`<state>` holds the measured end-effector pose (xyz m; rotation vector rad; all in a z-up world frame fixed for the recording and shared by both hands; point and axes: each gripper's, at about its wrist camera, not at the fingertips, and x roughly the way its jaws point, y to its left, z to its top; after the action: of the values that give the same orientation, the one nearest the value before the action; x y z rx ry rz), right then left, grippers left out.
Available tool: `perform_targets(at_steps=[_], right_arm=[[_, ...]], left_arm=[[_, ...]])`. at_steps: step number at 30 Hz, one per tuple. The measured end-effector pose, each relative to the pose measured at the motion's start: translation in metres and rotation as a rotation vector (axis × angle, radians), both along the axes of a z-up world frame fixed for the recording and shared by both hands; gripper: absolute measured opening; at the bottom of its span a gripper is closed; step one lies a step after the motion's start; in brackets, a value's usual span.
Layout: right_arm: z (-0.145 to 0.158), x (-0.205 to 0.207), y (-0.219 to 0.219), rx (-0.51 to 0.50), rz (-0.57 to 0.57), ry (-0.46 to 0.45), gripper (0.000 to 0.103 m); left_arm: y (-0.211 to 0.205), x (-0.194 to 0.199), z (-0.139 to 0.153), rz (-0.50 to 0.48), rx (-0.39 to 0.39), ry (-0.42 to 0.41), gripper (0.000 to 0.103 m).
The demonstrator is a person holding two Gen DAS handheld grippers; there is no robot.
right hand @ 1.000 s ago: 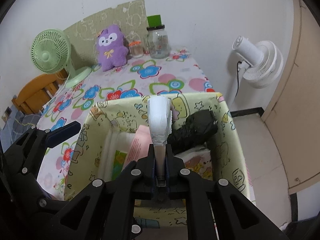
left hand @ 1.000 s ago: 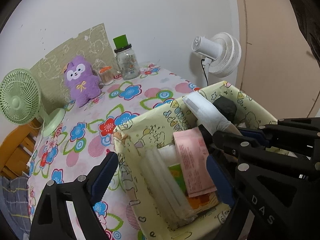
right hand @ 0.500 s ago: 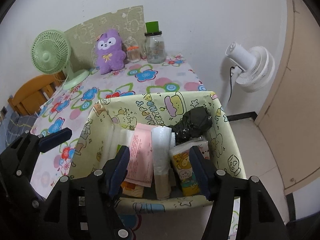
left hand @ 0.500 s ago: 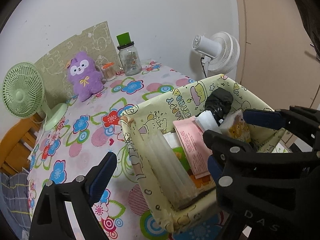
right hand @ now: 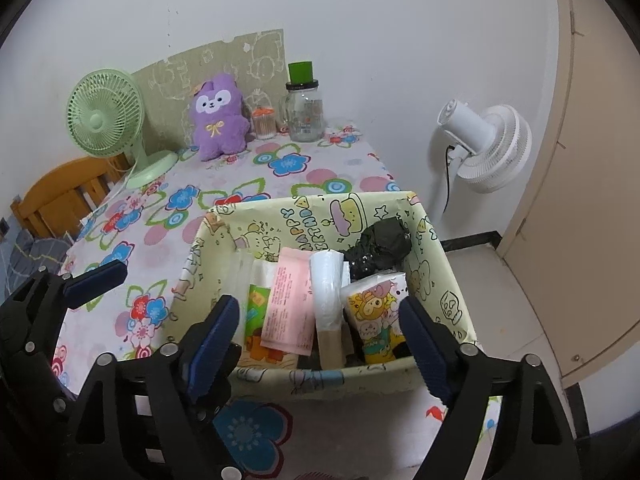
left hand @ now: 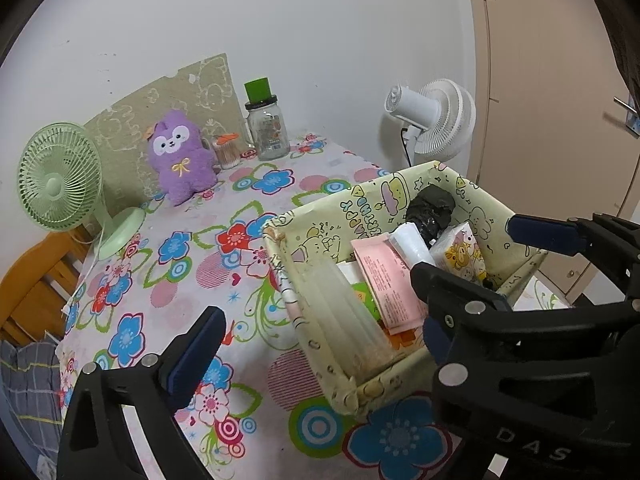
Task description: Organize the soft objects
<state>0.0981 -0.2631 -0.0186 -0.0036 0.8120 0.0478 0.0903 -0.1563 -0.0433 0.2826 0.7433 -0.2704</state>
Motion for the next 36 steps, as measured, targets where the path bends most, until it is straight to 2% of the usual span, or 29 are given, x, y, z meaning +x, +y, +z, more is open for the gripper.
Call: perform_targets(at_steps=[8, 13, 30, 36], right_arm=[[0.008, -0.017, 0.012, -0.009, -0.019, -0.028, 0.093], [0.011, -0.025, 0.022, 0.003, -0.028, -0.045, 0.094], [0.024, -0.051, 0.072, -0.009, 0.029, -0.089, 0.095], [0.031, -0.062, 0.09, -0.028, 0.057, -0.116, 0.095]], left_arm=[[0.016, -0.014, 0.007, 0.01, -0.023, -0.027, 0.103], [0.032, -0.022, 0.011, 0.034, -0.049, -0.035, 0.103], [0.109, -0.05, 0.024, 0.192, -0.109, -0.064, 0.103], [0.13, -0.063, 0.03, 0.259, -0.095, -0.102, 0.103]])
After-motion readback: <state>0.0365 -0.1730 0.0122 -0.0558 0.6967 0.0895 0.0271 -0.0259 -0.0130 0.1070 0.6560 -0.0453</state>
